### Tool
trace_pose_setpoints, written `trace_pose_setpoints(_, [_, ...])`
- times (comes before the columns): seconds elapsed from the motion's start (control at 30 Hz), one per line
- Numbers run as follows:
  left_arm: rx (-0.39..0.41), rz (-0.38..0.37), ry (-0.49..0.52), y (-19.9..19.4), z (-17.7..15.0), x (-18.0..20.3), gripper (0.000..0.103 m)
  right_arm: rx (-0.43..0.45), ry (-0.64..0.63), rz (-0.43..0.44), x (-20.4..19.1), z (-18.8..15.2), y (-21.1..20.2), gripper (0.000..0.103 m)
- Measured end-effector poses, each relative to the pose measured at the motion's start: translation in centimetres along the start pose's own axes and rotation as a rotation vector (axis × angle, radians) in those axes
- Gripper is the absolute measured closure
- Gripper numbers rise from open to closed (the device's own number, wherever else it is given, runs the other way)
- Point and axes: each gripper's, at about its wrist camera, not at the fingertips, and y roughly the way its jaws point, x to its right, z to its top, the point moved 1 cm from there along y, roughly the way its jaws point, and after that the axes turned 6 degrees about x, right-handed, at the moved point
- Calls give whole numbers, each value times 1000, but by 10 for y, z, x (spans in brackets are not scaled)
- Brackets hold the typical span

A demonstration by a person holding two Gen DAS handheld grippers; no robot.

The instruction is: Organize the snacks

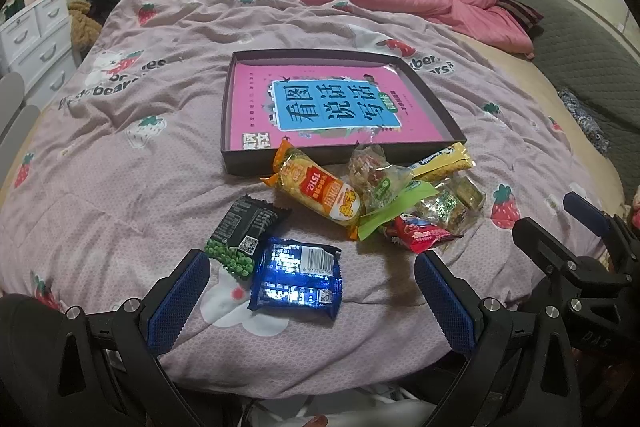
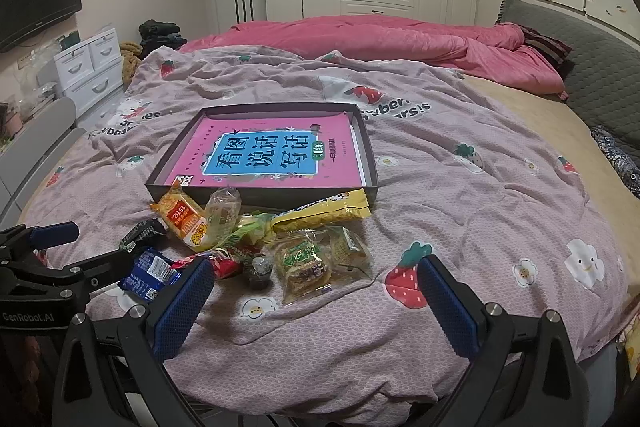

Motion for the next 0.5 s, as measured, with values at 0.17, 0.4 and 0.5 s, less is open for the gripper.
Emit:
trace_pose_setpoints(0.17, [-11,-2,-2,2,0,-1,1,-1,1,1,0,0,1,1])
trace_pose_setpoints(0.4, [-49,-21,-14,6,-1,-7,1,-9,15,9,2,-2,3,1])
trace_pose_setpoints(0.5, [-89,-35,-14,10,-3,-13,1,-11,31,16,5,-2,5,1])
